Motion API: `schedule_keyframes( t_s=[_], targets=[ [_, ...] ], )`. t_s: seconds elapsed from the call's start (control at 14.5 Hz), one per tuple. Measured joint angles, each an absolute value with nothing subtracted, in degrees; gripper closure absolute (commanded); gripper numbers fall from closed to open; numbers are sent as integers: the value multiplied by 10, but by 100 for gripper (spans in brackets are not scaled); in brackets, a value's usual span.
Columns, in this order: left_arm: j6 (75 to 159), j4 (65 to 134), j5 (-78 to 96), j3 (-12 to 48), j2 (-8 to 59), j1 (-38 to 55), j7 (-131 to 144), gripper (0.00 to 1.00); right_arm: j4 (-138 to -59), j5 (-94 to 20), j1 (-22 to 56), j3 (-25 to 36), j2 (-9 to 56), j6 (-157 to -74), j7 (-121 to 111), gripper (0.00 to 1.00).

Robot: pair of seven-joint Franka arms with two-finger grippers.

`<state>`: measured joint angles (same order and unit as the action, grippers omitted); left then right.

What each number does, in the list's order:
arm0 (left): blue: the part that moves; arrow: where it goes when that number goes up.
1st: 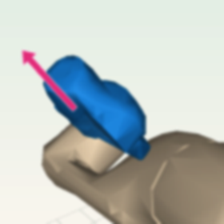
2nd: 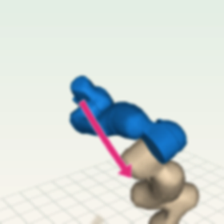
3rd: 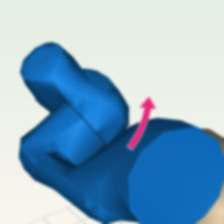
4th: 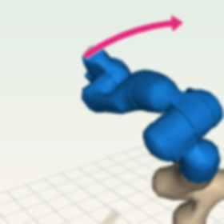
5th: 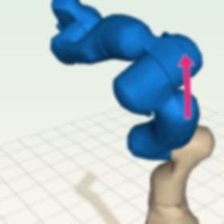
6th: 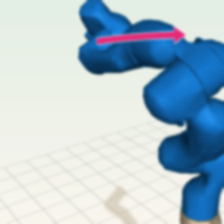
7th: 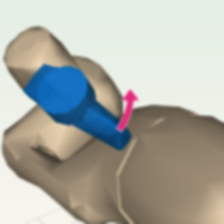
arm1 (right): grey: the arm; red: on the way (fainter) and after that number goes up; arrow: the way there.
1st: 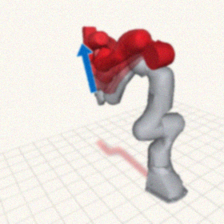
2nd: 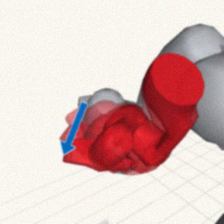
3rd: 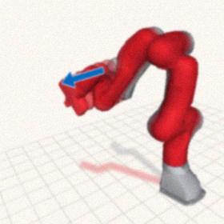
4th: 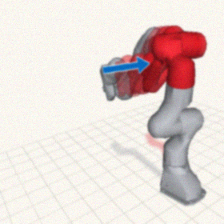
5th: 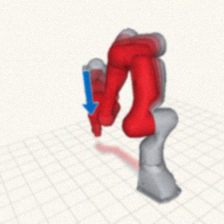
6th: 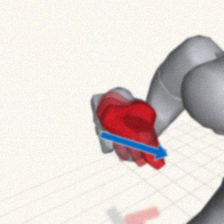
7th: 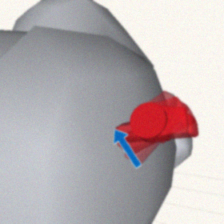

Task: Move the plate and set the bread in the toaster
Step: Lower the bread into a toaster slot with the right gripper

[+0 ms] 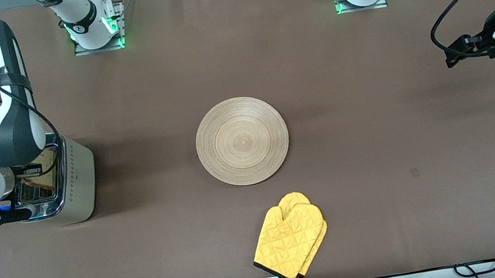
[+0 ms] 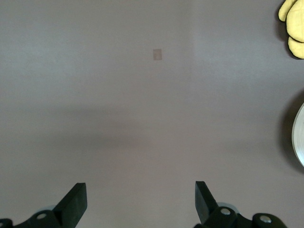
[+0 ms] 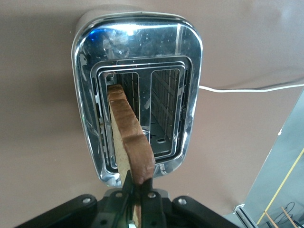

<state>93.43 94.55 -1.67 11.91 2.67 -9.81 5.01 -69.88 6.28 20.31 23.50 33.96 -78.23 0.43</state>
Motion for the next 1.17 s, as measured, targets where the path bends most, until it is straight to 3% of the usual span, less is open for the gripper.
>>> schedule_keyframes(
  t_s=[0.14,0.28,0.34,0.41,0.48,0.83,1.17],
  targets=[
    [934,945,-17,106,25,-75,52,0,-708,62,202,235,340,-792,4,100],
    [932,945,-17,46,25,-13,53,0,-714,62,200,235,340,-801,4,100],
    [931,945,-17,15,25,15,53,0,-716,61,199,235,340,-805,4,83],
    [931,945,-17,-3,25,29,53,0,-721,58,198,235,340,-808,5,23],
    [930,945,-17,-11,25,32,53,0,-726,52,197,236,340,-812,5,0],
    [930,945,-17,-17,25,33,53,0,-725,20,186,241,336,-824,14,0],
    [930,946,-17,-20,26,31,53,0,-659,16,190,240,315,-827,18,0]
  ],
)
